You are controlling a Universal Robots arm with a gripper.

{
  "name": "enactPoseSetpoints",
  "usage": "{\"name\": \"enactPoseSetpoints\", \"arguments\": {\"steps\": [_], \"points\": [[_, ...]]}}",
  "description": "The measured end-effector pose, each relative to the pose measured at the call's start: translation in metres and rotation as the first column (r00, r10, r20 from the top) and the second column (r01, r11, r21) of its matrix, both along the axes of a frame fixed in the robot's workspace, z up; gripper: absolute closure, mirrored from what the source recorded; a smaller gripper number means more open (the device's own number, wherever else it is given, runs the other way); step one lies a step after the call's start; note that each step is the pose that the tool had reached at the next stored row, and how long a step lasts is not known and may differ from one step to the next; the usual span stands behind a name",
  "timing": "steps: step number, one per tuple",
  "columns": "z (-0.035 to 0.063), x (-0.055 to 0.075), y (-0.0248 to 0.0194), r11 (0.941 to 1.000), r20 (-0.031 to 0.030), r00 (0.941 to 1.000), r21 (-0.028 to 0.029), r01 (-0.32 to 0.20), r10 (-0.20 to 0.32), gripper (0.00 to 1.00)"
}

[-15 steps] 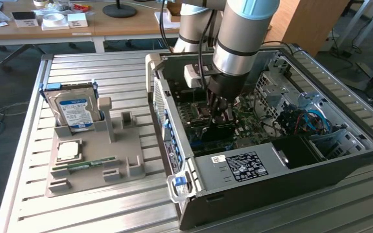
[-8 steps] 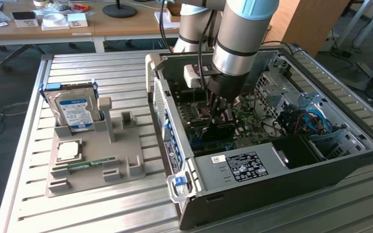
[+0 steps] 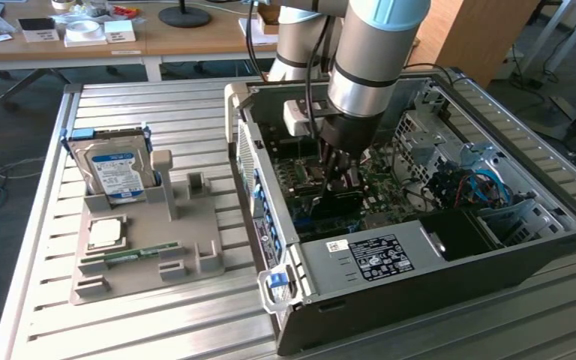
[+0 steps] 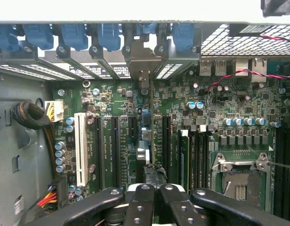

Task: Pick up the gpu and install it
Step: 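Press down on the gpu until it lock into place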

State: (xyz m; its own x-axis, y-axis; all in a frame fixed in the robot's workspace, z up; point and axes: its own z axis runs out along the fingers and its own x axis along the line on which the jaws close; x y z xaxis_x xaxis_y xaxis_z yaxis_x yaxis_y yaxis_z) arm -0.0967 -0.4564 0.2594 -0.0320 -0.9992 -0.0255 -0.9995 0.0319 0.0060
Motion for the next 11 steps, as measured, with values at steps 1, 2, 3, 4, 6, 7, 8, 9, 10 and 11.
{"name": "enactPoseSetpoints", "arguments": {"steps": [1, 2, 3, 4, 6, 7, 8, 9, 10, 11], "points": [[-0.0001, 0.0, 0.0, 1.0, 0.0001, 1.0, 0.0001, 0.0, 0.0, 0.89], [-0.0001, 0.0, 0.0, 1.0, 0.0001, 1.0, 0.0001, 0.0, 0.0, 0.89], [-0.0002, 0.0, 0.0, 1.0, 0.0, 1.0, 0.0, 0.0, 0.0, 0.89], [-0.0002, 0.0, 0.0, 1.0, 0.0, 1.0, 0.0, 0.0, 0.0, 0.89], [-0.0003, 0.0, 0.0, 1.0, 0.0, 1.0, 0.0, 0.0, 0.0, 0.89], [-0.0003, 0.0, 0.0, 1.0, 0.0001, 1.0, 0.0001, 0.0, 0.0, 0.89], [-0.0004, 0.0, 0.0001, 1.0, 0.0001, 1.0, 0.0002, 0.0, 0.0, 0.89], [-0.0004, 0.0, 0.0, 1.0, 0.0001, 1.0, 0.0002, 0.0, 0.0, 0.89], [-0.0004, 0.0, 0.0, 1.0, 0.0001, 1.0, 0.0002, 0.0, 0.0, 0.89], [-0.0004, 0.0, 0.0, 1.0, 0.0001, 1.0, 0.0002, 0.0, 0.0, 0.89]]}}
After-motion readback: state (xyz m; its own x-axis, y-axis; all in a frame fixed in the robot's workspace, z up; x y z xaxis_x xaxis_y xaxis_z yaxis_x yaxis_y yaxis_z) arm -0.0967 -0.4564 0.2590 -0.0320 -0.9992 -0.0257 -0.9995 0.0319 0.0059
